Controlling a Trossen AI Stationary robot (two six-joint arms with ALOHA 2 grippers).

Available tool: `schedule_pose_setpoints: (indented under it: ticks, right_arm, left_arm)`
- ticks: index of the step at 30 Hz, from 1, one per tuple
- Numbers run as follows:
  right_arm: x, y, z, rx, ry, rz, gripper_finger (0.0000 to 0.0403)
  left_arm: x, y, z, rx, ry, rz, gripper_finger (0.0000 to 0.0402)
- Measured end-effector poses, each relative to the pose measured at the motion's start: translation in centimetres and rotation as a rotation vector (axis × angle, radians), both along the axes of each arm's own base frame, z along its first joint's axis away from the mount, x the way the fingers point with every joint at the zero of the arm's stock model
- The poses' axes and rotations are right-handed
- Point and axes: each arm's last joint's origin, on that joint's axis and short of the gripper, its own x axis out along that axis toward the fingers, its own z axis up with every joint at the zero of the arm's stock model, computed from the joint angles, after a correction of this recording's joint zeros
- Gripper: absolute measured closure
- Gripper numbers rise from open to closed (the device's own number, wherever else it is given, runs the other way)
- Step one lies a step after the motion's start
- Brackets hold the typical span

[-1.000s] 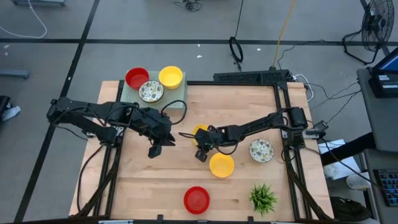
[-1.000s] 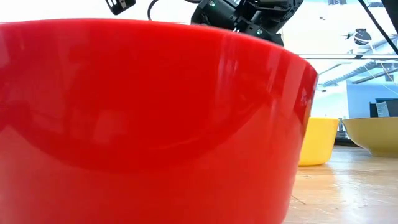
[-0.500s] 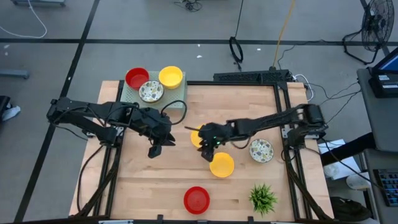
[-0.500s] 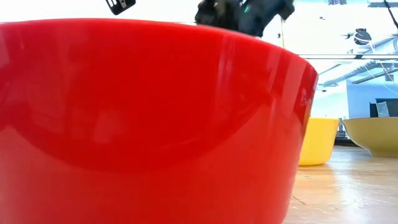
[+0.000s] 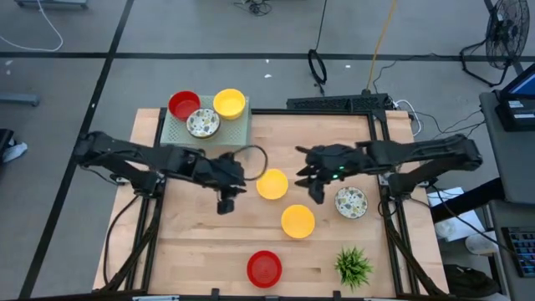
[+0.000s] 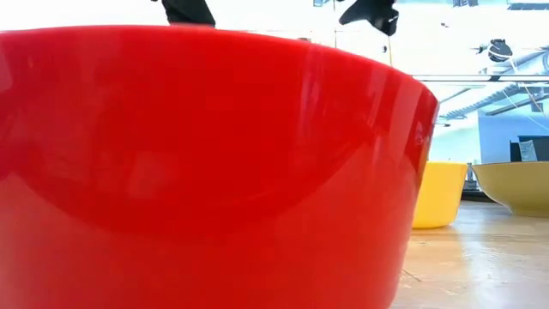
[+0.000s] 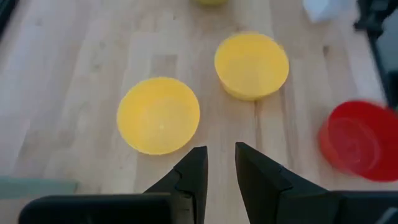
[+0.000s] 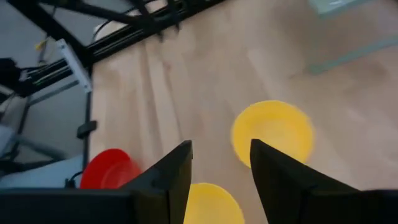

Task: Pick & Place Mini bowls
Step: Stack the yellow bowl on top of the yellow bowl on the shelf

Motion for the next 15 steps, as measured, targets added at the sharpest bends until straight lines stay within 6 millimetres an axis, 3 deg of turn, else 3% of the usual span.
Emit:
schedule_pose_setpoints:
  ticks: [7,15]
  right_arm:
    - [-2.9,-0.1,0.7,-0.075,-0.012,-0.131,0.0256]
    - [-4.4,-0.3,-2.9,-0.037,0.078,-0.173,0.0257]
  left_arm:
    - [3.2,-1.4,-4.0,0.062,0.091,-0.086,0.0315]
    - [6.0,-1.9,-8.0,0.117,0.153,-0.124,0.0316]
